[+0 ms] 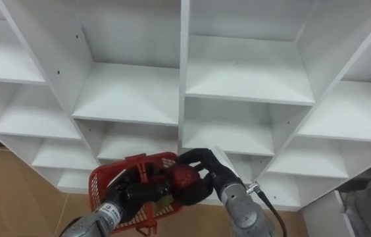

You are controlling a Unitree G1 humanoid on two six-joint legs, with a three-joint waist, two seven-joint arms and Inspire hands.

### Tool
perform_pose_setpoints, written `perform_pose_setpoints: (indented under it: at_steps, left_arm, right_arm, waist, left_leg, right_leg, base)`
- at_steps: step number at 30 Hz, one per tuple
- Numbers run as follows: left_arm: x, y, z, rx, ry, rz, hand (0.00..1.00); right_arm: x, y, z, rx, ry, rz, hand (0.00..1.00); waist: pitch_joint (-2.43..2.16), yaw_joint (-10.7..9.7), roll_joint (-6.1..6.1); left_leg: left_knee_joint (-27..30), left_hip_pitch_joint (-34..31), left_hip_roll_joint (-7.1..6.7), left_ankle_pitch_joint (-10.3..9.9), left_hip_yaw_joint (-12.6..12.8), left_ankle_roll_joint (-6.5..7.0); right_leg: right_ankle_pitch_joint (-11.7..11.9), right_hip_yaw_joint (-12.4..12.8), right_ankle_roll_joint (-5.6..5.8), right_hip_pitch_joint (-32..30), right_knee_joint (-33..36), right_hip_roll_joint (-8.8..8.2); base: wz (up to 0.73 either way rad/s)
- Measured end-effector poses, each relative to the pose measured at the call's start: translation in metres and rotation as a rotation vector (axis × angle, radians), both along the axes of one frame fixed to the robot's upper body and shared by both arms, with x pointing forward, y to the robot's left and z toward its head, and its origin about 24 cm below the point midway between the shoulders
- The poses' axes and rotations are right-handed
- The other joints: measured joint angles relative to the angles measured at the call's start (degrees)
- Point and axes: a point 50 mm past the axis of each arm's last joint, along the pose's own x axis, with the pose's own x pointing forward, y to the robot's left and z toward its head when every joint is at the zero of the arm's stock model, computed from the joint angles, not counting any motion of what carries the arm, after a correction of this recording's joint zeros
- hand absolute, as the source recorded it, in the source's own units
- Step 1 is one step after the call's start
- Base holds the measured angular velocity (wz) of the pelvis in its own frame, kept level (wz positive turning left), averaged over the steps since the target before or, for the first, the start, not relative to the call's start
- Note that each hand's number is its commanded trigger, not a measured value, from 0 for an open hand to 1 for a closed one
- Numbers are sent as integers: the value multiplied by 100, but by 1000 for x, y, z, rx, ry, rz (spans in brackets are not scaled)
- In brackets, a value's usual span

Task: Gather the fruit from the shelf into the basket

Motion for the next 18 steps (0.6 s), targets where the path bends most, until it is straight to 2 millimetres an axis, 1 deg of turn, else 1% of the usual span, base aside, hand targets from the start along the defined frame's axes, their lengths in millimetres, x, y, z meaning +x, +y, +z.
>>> perform_pose_setpoints:
  at_steps: [4,9,18]
  left_arm:
    - [-3,1,-2,20,9,-23,100]
    - [-4,0,-3,23,12,-35,100]
    - [-12,0,-7,20,33,-35,100]
  right_arm:
    - [2,2,-3,-3,7,-12,100]
    - [10,3,-5,-9,15,-17,100]
    - [7,5,-10,-33,28,-10,100]
  waist:
    - [1,23,1]
    - [2,26,8]
    - [2,33,4]
  left_leg:
    - [1,-7,-7,0,-47,0]
    - [-3,-23,-9,0,-99,0]
    - [-5,-26,-13,0,-98,-1]
  right_leg:
    - [-16,-42,5,12,-6,-6]
    - [-29,-148,3,28,-14,-17]
    - [-53,-151,10,28,-11,-23]
  base:
    - [7]
    - [6]
    - [0]
